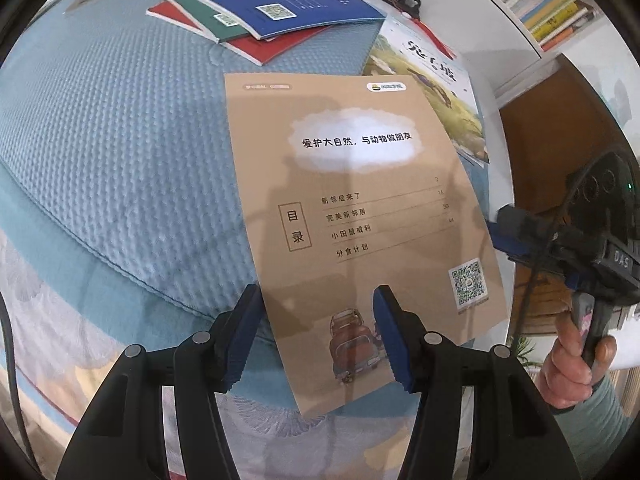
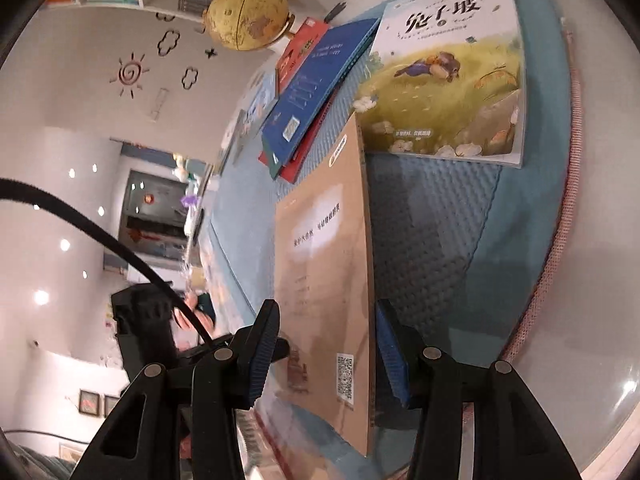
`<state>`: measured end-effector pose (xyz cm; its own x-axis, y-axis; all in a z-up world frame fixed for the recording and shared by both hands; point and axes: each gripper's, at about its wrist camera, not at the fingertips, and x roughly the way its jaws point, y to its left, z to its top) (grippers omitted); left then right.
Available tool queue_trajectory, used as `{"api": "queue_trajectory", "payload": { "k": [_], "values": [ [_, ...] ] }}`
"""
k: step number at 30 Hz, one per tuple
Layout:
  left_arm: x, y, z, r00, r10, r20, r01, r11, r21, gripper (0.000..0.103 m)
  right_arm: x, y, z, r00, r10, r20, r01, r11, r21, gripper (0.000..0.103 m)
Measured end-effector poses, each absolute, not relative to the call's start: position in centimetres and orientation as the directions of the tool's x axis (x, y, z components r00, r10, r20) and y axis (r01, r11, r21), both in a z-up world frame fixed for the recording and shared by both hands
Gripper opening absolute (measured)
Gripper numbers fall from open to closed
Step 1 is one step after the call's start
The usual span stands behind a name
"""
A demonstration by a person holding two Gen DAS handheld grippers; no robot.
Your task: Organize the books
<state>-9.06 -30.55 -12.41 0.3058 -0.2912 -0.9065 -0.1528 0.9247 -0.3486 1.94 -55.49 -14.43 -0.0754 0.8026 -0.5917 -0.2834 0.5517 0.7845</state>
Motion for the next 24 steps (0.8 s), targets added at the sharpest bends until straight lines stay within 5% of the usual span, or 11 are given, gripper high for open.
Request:
{"api": "queue_trajectory", "payload": {
  "k": [5,9,11,24],
  "values": [
    [-9.0,-30.2,-12.4,0.313,-0.311,-0.897,-0.151,0.917,-0.37,0.053,0.2,-51.5,-12.5,-0.058,0.744,-0.666,-0.418,0.588,0.693,0.046],
    [-9.5,-29.4,-11.7,0.317,-0.331,-0.889,-0.154,0.907,-0.393,0.053,-1.8,-49.0,-9.0,0.116,0.611,-0.783,-0.576,0.683,0.449,0.019],
    [-9.8,-29.1,-11.3,0.325,-0.331,-0.886,-0.151,0.906,-0.395,0.054,-2.9,-47.8,-7.5,0.155,0.584,-0.797,-0.642,0.673,0.368,0.013],
    [-11.2,-22.9,-6.8,0.415,-0.3,-0.859,-0.167,0.903,-0.396,0.053,-8.8,-39.7,-0.9,0.237,0.494,-0.836,-0.798,0.59,0.123,0.013]
  ]
}}
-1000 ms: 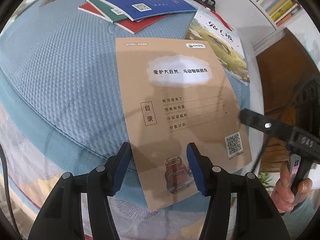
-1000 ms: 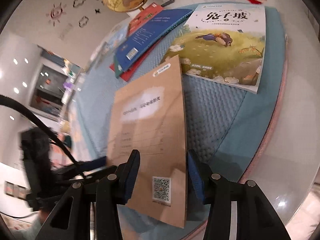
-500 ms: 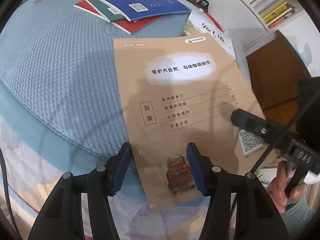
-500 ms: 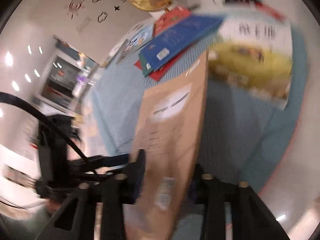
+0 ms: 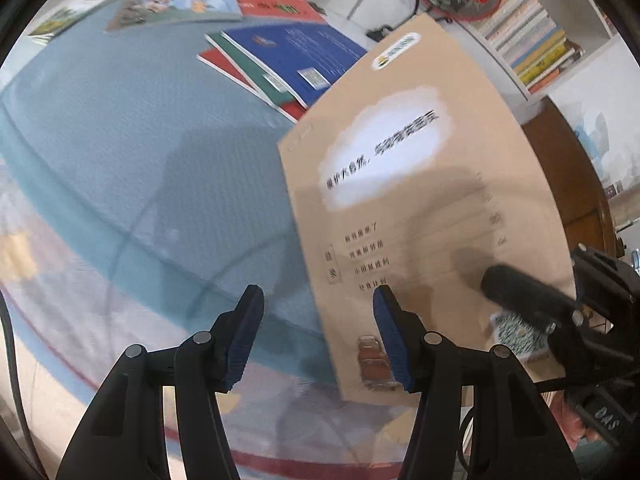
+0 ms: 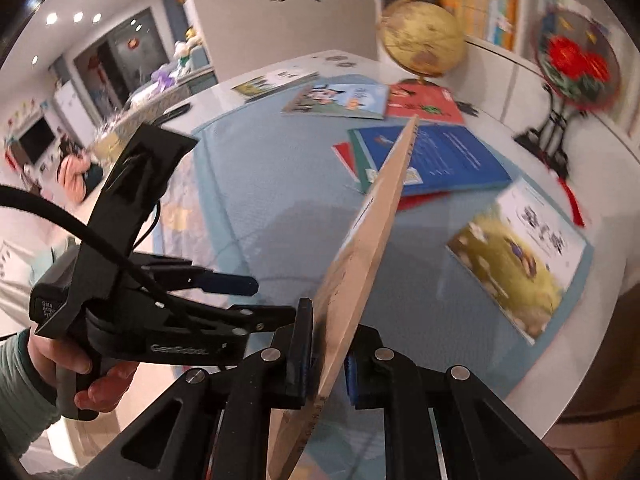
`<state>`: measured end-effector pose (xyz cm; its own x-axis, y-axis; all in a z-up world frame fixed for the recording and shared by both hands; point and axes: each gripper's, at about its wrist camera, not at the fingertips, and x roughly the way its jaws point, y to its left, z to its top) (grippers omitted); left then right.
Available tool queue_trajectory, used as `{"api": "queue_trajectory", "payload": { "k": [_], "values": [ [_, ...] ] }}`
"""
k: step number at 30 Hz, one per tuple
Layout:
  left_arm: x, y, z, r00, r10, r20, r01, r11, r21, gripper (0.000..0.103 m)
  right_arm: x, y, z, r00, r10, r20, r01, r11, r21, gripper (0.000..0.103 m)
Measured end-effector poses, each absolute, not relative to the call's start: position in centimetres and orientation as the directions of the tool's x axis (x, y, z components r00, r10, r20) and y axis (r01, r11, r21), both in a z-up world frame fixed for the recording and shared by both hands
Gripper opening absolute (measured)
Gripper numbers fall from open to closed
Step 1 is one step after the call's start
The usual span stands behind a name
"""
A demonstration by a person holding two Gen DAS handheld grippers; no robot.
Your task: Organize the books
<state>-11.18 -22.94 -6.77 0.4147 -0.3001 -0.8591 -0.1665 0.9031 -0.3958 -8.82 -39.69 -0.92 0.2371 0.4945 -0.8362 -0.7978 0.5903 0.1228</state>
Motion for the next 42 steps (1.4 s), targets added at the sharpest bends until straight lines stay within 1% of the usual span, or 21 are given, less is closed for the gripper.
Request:
{"api": "queue_trajectory", "payload": {
  "k": [4,10,11,12,14,15,18,20,22,24,29,33,38,42],
  "values": [
    [-12.2,-19.3,-5.3,0.446,-0.299,-0.844,-0.192,0.889,-0.416,0.053,-9.6,-36.7,-0.7,0.173,0.499,-0.849,-0.807,0.566,0.169,0.015],
    [-13.4,-13.4,-5.3,0.466,-0.305,-0.831,-0.246,0.857,-0.452,0.053,-11.8,-31.5,-1.5,0.074,0.512,-0.856,-0.845,0.488,0.22,0.025],
    [-13.7,-12.3,-5.4,0.471,-0.316,-0.824,-0.252,0.847,-0.468,0.053,-12.2,-30.8,-1.7,0.059,0.512,-0.857,-0.85,0.476,0.226,0.029],
    [-14.0,-11.5,-5.6,0.473,-0.328,-0.818,-0.258,0.836,-0.485,0.053,-12.6,-30.0,-1.9,0.045,0.51,-0.859,-0.855,0.464,0.23,0.035],
    [-14.3,-10.1,-6.6,0.459,-0.306,-0.834,-0.296,0.832,-0.468,0.053,-13.6,-28.9,-2.2,0.04,0.507,-0.861,-0.869,0.443,0.22,0.043],
    [-14.4,-9.7,-7.2,0.447,-0.297,-0.844,-0.311,0.833,-0.458,0.053,-14.2,-28.3,-2.5,0.051,0.495,-0.868,-0.877,0.438,0.198,0.044],
    [-15.1,-7.9,-9.9,0.413,-0.316,-0.854,-0.356,0.807,-0.471,0.053,-14.6,-27.7,-3.9,0.051,0.454,-0.89,-0.872,0.455,0.182,0.044],
    [-15.3,-7.1,-11.2,0.412,-0.355,-0.839,-0.369,0.777,-0.51,0.053,-14.3,-28.0,-5.5,0.057,0.412,-0.91,-0.854,0.492,0.169,0.044],
    [-15.2,-6.8,-11.6,0.423,-0.368,-0.828,-0.369,0.765,-0.528,0.053,-13.5,-28.6,-7.0,0.077,0.367,-0.927,-0.833,0.535,0.143,0.044],
    [-14.2,-7.5,-11.5,0.413,-0.355,-0.839,-0.338,0.795,-0.503,0.053,-12.5,-29.6,-8.3,0.076,0.329,-0.941,-0.795,0.59,0.142,0.044],
    [-14.0,-9.7,-10.6,0.34,-0.312,-0.887,-0.254,0.878,-0.406,0.053,-8.4,-34.0,-11.0,0.046,0.322,-0.946,-0.633,0.741,0.222,0.044],
    [-15.4,-11.3,-11.4,0.266,-0.35,-0.898,-0.222,0.884,-0.411,0.053,-7.1,-35.5,-12.7,0.026,0.328,-0.944,-0.566,0.784,0.257,0.044],
    [-16.3,-13.7,-11.7,0.233,-0.395,-0.889,-0.194,0.877,-0.44,0.053,-8.9,-35.1,-12.9,0.054,0.32,-0.946,-0.63,0.746,0.216,0.045],
    [-16.3,-14.9,-11.6,0.242,-0.375,-0.895,-0.171,0.891,-0.42,0.053,-9.7,-34.9,-12.9,0.053,0.323,-0.945,-0.677,0.708,0.204,0.045]
  ]
}}
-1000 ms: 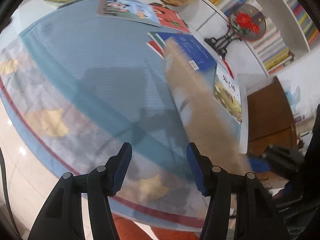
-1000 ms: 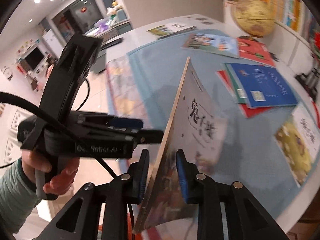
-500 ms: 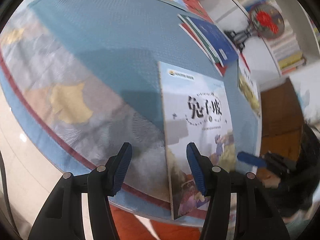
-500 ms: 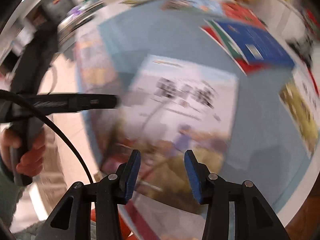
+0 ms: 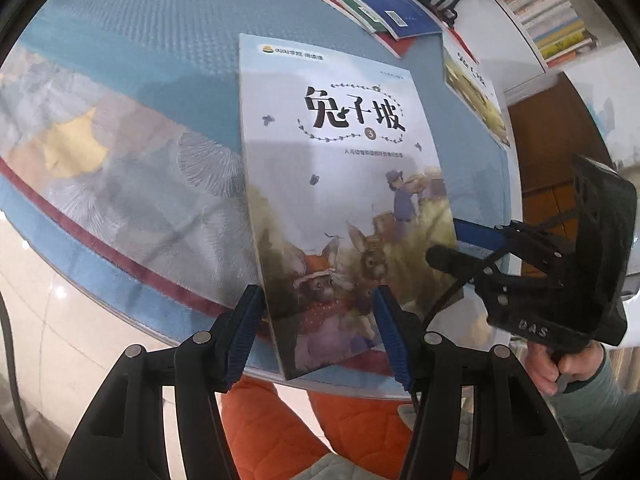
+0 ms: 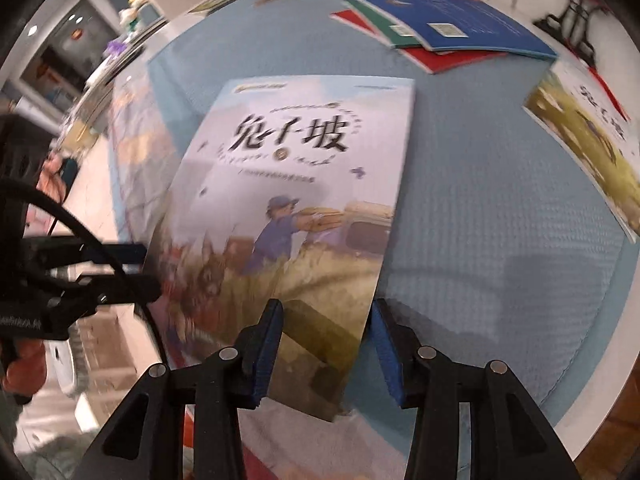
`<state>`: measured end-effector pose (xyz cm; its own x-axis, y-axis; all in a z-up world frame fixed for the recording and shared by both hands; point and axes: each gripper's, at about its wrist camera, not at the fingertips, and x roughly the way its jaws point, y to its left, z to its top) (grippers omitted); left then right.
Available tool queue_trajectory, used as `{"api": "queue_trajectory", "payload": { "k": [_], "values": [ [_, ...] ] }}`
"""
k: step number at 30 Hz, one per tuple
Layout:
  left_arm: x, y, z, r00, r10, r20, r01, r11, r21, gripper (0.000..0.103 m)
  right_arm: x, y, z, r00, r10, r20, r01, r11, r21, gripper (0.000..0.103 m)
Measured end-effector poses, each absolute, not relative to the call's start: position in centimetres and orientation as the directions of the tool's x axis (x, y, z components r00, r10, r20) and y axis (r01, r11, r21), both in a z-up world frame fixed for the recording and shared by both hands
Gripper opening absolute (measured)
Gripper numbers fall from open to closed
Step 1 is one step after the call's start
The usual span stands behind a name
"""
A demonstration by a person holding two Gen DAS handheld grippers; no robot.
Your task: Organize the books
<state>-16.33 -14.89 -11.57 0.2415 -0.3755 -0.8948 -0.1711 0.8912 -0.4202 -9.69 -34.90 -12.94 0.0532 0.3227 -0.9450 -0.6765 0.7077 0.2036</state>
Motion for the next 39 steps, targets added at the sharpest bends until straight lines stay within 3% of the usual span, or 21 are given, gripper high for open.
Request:
{"api": "queue_trajectory", "payload": {
  "k": [2,7,11,12,13,20,26,32,38,39],
  "values": [
    [-16.6,-15.0,-11.0,0.266,-0.388,-0.882,-0.168,0.882,-0.439,0.053,-9.5,-35.3,-13.0,0.054,0.334,-0.941,-0.664,0.716,0.216,0.045],
    [-17.8,-13.8,-7.4,0.426,-0.513,-0.745,-0.103,0.791,-0.603,0.05,-8.4,-37.2,-13.0,0.014,0.415,-0.91,-0.584,0.742,0.329,0.045],
    [-17.7,-14.0,-7.8,0.454,-0.509,-0.732,-0.115,0.781,-0.614,0.028,-8.0,-38.1,-13.3,0.0,0.478,-0.879,-0.51,0.756,0.411,0.047],
    [-17.8,-14.3,-8.2,0.453,-0.501,-0.737,-0.118,0.786,-0.607,0.015,-7.8,-38.6,-13.4,-0.003,0.5,-0.866,-0.483,0.758,0.439,0.047],
    [-17.7,-14.7,-8.7,0.44,-0.498,-0.747,-0.118,0.793,-0.598,0.014,-7.9,-38.9,-13.4,-0.004,0.512,-0.859,-0.466,0.759,0.454,0.047],
    [-16.7,-16.5,-11.8,0.352,-0.544,-0.762,-0.132,0.777,-0.616,0.012,-8.5,-40.7,-13.2,0.026,0.548,-0.836,-0.39,0.775,0.497,0.047],
    [-15.4,-16.2,-10.0,0.363,-0.711,-0.602,-0.094,0.615,-0.783,0.011,-8.3,-41.6,-12.3,-0.001,0.588,-0.809,-0.311,0.769,0.559,0.053],
    [-14.4,-14.8,-10.2,0.376,-0.807,-0.455,-0.13,0.44,-0.888,0.011,-8.8,-45.4,-13.0,-0.018,0.747,-0.665,-0.152,0.655,0.74,0.06],
    [-14.5,-13.9,-12.3,0.396,-0.823,-0.407,-0.215,0.347,-0.913,0.011,-9.5,-45.0,-16.3,-0.04,0.872,-0.488,0.017,0.489,0.872,0.06],
    [-14.6,-14.0,-12.3,0.39,-0.819,-0.42,-0.219,0.361,-0.907,0.011,-9.5,-44.8,-16.5,-0.042,0.884,-0.466,0.025,0.468,0.884,0.056]
  ]
}}
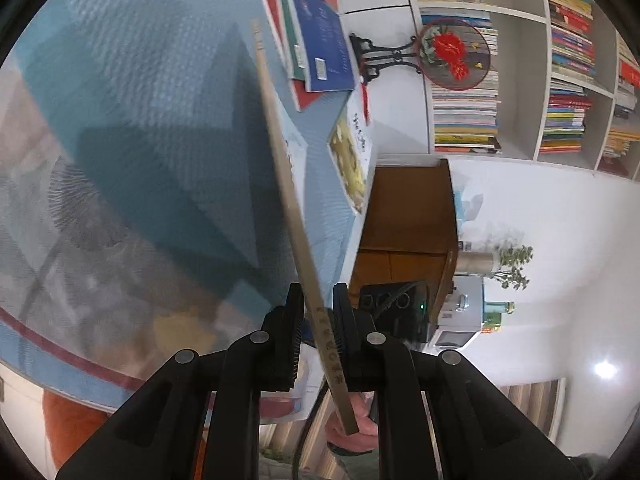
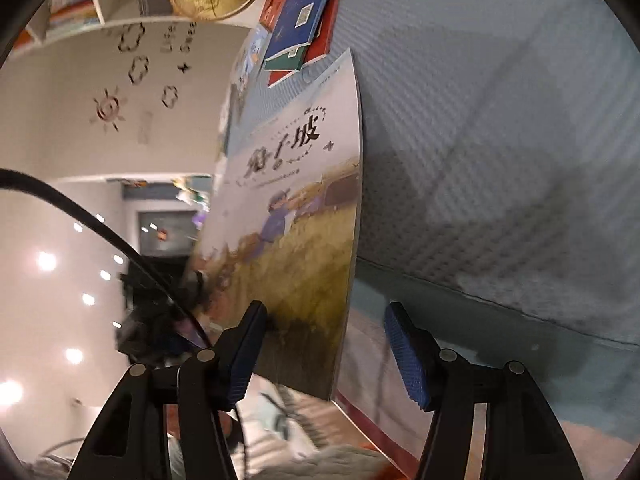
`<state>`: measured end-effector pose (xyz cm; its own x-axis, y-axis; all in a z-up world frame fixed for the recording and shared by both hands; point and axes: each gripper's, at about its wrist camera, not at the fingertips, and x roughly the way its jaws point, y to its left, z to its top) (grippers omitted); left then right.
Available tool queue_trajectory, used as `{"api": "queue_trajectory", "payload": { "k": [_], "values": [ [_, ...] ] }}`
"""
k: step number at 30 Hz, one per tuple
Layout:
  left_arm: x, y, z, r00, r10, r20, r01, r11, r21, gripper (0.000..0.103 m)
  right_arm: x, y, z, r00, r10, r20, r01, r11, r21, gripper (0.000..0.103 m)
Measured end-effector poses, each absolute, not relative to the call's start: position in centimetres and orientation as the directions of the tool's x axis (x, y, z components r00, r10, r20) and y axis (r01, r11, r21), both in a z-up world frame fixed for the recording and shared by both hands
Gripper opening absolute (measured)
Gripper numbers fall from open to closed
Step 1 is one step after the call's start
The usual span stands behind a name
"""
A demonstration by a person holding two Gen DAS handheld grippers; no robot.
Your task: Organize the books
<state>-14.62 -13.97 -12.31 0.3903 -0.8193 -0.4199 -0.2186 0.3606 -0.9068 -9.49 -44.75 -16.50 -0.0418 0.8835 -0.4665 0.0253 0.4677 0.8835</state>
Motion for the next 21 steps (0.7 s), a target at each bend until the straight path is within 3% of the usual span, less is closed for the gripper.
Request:
{"api": "queue_trajectory", "payload": {
  "k": [2,6,9,13,16,21],
  "values": [
    [-14.7,-14.1,-12.2,0.385,-0.806,-0.45,-0.22,0.393,-0.893,0.011,-9.4,-43.8,-16.4,-0.049,0.904,-0.424,0.022,0.426,0.905,0.037],
    [-14.5,-14.3,-11.5,0.363,-0.769,-0.526,-0.191,0.491,-0.85,0.009,-9.9,-42.6,-13.4,-0.01,0.859,-0.512,-0.162,0.504,0.848,0.028],
    [-14.6,-16.3,-9.8,0.337,-0.682,-0.649,-0.12,0.652,-0.748,0.01,-10.6,-41.3,-11.5,0.024,0.789,-0.614,-0.288,0.594,0.752,0.026],
    [-15.4,-21.0,-6.9,0.345,-0.484,-0.804,0.019,0.86,-0.509,0.012,-12.0,-38.7,-8.8,0.089,0.641,-0.763,-0.491,0.694,0.526,0.026],
    [-15.8,-22.5,-5.8,0.36,-0.421,-0.832,0.058,0.901,-0.431,0.012,-13.3,-37.3,-7.1,0.124,0.57,-0.812,-0.592,0.699,0.4,0.026],
    [-16.7,-21.9,-4.3,0.391,-0.478,-0.787,0.04,0.863,-0.504,0.012,-13.2,-38.5,-5.0,0.137,0.557,-0.819,-0.673,0.66,0.336,0.026]
  ]
}}
